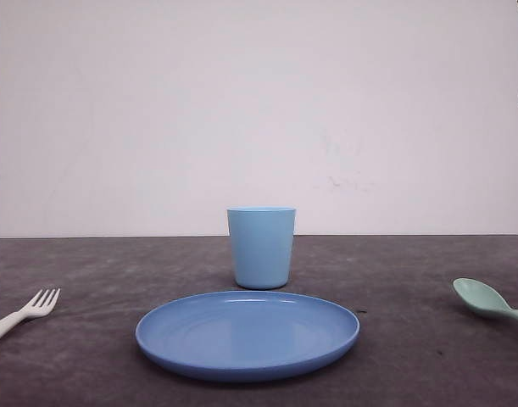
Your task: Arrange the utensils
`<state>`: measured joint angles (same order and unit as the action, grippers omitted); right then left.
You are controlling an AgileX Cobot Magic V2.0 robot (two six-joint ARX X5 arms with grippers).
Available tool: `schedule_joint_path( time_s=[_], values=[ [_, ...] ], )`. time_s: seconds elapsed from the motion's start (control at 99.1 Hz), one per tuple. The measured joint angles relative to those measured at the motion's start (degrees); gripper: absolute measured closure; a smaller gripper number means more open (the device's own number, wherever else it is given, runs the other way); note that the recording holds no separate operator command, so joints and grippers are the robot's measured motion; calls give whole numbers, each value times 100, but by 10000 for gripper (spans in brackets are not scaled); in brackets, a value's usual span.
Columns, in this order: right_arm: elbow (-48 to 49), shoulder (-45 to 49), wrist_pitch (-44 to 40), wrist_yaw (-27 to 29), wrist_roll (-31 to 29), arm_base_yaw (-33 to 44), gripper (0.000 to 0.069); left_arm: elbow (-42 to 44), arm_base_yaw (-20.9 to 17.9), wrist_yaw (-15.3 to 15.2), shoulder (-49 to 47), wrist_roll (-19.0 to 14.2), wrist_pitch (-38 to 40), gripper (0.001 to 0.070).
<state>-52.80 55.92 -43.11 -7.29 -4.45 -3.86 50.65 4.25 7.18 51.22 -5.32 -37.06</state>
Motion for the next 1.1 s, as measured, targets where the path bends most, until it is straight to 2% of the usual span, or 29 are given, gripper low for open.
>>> schedule_joint_path(
  time_s=[0.172,0.242,0.383,0.666,0.837,1.1],
  values=[
    [0,0,-50,0,13,0,35,0,4,0,0,-26,-24,307],
    [0,0,-57,0,13,0,11,0,46,0,17,-87,-70,307],
    [0,0,-57,0,15,0,12,-52,315,7,188,-271,-125,307],
    [0,0,-101,0,15,0,12,-485,1241,-9,1202,-728,-138,312],
    [0,0,-101,0,15,0,12,-496,1611,-157,1845,-922,-66,312],
    [0,0,-101,0,15,0,12,-496,2046,-573,2531,-1174,-63,315]
  ],
)
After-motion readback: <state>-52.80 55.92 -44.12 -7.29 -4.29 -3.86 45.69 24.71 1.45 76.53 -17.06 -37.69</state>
